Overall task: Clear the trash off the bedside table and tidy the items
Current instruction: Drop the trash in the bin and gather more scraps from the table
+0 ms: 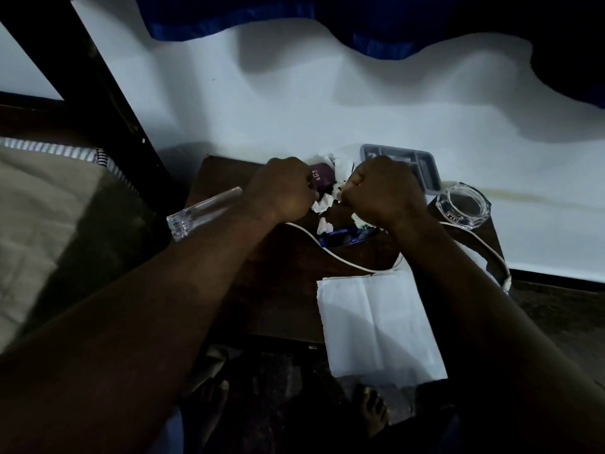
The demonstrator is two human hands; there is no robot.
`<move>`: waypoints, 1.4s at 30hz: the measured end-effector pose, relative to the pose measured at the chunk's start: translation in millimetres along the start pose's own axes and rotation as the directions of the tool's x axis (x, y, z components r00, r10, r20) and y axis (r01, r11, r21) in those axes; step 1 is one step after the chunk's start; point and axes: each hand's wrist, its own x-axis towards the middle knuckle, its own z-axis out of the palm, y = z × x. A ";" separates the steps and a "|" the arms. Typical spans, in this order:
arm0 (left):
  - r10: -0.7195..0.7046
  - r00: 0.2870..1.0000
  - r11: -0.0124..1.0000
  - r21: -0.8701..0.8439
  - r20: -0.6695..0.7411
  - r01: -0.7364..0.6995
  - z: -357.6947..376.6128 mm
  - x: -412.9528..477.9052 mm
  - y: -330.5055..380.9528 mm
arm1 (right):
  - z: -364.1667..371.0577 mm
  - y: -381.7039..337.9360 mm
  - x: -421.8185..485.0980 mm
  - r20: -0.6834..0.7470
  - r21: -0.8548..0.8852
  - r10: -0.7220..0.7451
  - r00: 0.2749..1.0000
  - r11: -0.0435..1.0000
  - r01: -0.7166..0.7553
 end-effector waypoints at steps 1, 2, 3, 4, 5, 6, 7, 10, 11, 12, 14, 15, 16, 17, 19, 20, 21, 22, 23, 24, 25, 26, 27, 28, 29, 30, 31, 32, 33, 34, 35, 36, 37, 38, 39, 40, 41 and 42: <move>0.020 1.000 0.999 0.034 0.019 -0.020 5.4 0.9 1.7 | -1.2 3.1 -0.4 -0.011 -0.008 -0.002 1.000 1.000 0.002; 0.038 0.999 0.997 0.061 0.027 -0.040 10.5 1.2 2.2 | -2.3 6.5 -0.2 -0.024 -0.005 -0.002 1.000 1.000 0.001; 0.051 0.998 0.995 0.083 0.024 -0.052 16.0 1.8 2.7 | -3.3 10.9 -0.2 -0.038 0.015 0.005 0.999 1.000 -0.004; 0.054 0.998 0.994 0.099 0.009 -0.055 20.9 1.8 2.8 | -4.6 15.3 -0.7 -0.056 0.048 0.017 0.998 0.999 -0.014; 0.055 0.998 0.992 0.114 -0.016 -0.053 25.1 1.6 3.1 | -6.0 19.5 -1.5 -0.077 0.082 0.033 0.996 0.996 -0.026; 0.063 0.997 0.990 0.127 -0.048 -0.057 28.9 1.0 3.7 | -7.0 23.7 -2.8 -0.097 0.111 0.045 0.994 0.993 -0.035; 0.085 0.993 0.988 0.134 -0.084 -0.073 32.3 1.3 3.7 | -7.5 27.6 -4.0 -0.110 0.138 0.054 0.992 0.990 -0.039; 0.126 0.980 0.982 0.159 -0.153 -0.101 39.9 2.9 5.2 | -7.5 36.2 -8.3 -0.125 0.180 0.067 0.990 0.983 -0.044; 0.117 0.982 0.980 0.179 -0.148 -0.090 40.9 4.4 5.6 | -7.5 37.3 -8.9 -0.128 0.173 0.059 0.990 0.984 -0.036; 0.094 0.986 0.980 0.190 -0.136 -0.067 40.7 6.0 5.8 | -7.8 37.6 -8.6 -0.127 0.162 0.049 0.991 0.986 -0.028; 0.043 0.994 0.984 0.178 -0.097 -0.025 38.2 11.3 6.0 | -8.4 37.2 -7.8 -0.123 0.162 0.051 0.991 0.986 -0.030; 0.035 0.996 0.988 0.153 -0.081 -0.022 34.2 13.8 7.1 | -8.4 35.8 -6.6 -0.120 0.168 0.057 0.991 0.985 -0.036; 0.043 0.996 0.993 0.113 -0.084 -0.033 28.2 15.3 8.8 | -7.8 33.6 -5.9 -0.116 0.165 0.055 0.992 0.986 -0.036; 0.053 0.993 0.997 0.056 -0.104 -0.048 21.0 16.3 11.3 | -6.8 30.5 -5.4 -0.109 0.154 0.046 0.993 0.988 -0.028; 0.031 0.988 0.996 -0.072 -0.154 -0.043 5.7 16.8 16.8 | -5.1 22.5 -6.2 -0.075 0.144 0.016 0.997 0.990 -0.005; 0.008 0.986 0.991 -0.129 -0.167 -0.029 -0.7 16.8 19.2 | -4.2 17.8 -6.7 -0.057 0.132 -0.001 0.998 0.991 0.009; -0.016 0.985 0.985 -0.172 -0.172 -0.014 -5.9 16.8 20.5 | -2.6 13.6 -7.0 -0.043 0.120 -0.018 0.999 0.993 0.023; -0.038 0.984 0.979 -0.204 -0.172 0.002 -9.7 16.3 21.4 | -0.4 9.9 -7.3 -0.028 0.112 -0.025 0.999 0.993 0.028; -0.057 0.983 0.974 -0.226 -0.176 0.016 -12.7 15.8 21.3 | 2.4 6.1 -7.5 -0.010 0.108 -0.025 1.000 0.994 0.026; -0.071 0.981 0.970 -0.244 -0.182 0.025 -14.4 15.4 21.1 | 5.4 2.6 -7.7 0.013 0.103 -0.019 1.000 0.995 0.017; -0.078 0.978 0.966 -0.259 -0.191 0.026 -15.4 15.0 20.6 | 9.4 -0.2 -7.8 0.036 0.097 -0.013 0.999 0.995 0.010; -0.075 0.977 0.963 -0.269 -0.200 0.019 -15.4 14.8 19.2 | 13.9 -2.3 -7.9 0.055 0.086 -0.007 0.998 0.996 0.002; -0.067 0.976 0.963 -0.269 -0.206 0.010 -14.8 14.6 17.7 | 18.6 -3.8 -7.6 0.068 0.066 -0.004 0.998 0.998 0.000; -0.059 0.976 0.965 -0.263 -0.208 0.002 -14.7 14.3 15.7 | 23.2 -5.2 -6.9 0.076 0.038 -0.001 0.997 0.999 -0.002; -0.049 0.978 0.967 -0.255 -0.204 -0.005 -15.0 14.0 13.7 | 27.6 -6.2 -5.8 0.077 0.012 0.005 0.997 1.000 -0.006; -0.035 0.981 0.970 -0.242 -0.193 -0.013 -15.0 14.0 11.6 | 32.0 -7.6 -4.7 0.075 -0.006 0.012 0.997 1.000 -0.012; -0.019 0.983 0.975 -0.221 -0.182 -0.022 -14.9 14.1 9.4 | 36.4 -9.0 -3.5 0.067 -0.016 0.018 0.998 1.000 -0.017; -0.003 0.986 0.982 -0.187 -0.169 -0.030 -14.7 13.9 8.0 | 40.9 -10.8 -2.8 0.059 -0.024 0.021 0.998 1.000 -0.020; 0.016 0.988 0.990 -0.135 -0.153 -0.037 -14.4 13.7 6.8 | 45.7 -13.1 -2.3 0.048 -0.035 0.019 0.999 0.999 -0.017; 0.038 0.991 0.997 -0.064 -0.126 -0.046 -13.8 13.6 5.8 | 50.8 -15.8 -2.2 0.040 -0.048 0.017 0.999 0.999 -0.015; 0.053 0.995 0.999 0.011 -0.089 -0.052 -12.5 13.3 4.5 | 56.0 -18.5 -2.4 0.035 -0.061 0.013 0.999 0.998 -0.011; 0.059 0.997 0.995 0.077 -0.048 -0.055 -10.7 12.5 2.9 | 60.6 -21.1 -2.9 0.033 -0.068 0.008 0.999 0.998 -0.006; 0.056 0.998 0.990 0.132 -0.009 -0.054 -8.4 11.6 1.3 | 64.3 -22.8 -3.0 0.026 -0.069 0.003 1.000 0.998 -0.002; 0.049 0.999 0.984 0.173 0.019 -0.051 -6.1 10.5 -0.6 | 66.7 -24.4 -2.9 0.020 -0.066 0.004 1.000 0.998 -0.003; 0.045 0.998 0.978 0.203 0.040 -0.052 -3.7 9.7 -2.5 | 67.4 -25.2 -2.5 0.015 -0.061 0.007 1.000 0.998 -0.006; 0.050 0.997 0.973 0.223 0.061 -0.063 -0.8 9.5 -4.5 | 66.7 -25.2 -2.2 0.015 -0.054 0.012 1.000 0.998 -0.011; 0.062 0.995 0.969 0.235 0.083 -0.080 2.2 9.8 -6.5 | 64.7 -24.2 -1.4 0.016 -0.044 0.016 1.000 0.999 -0.015; 0.074 0.992 0.965 0.243 0.101 -0.097 4.5 10.1 -8.1 | 61.2 -22.6 -0.6 0.017 -0.030 0.026 1.000 0.999 -0.025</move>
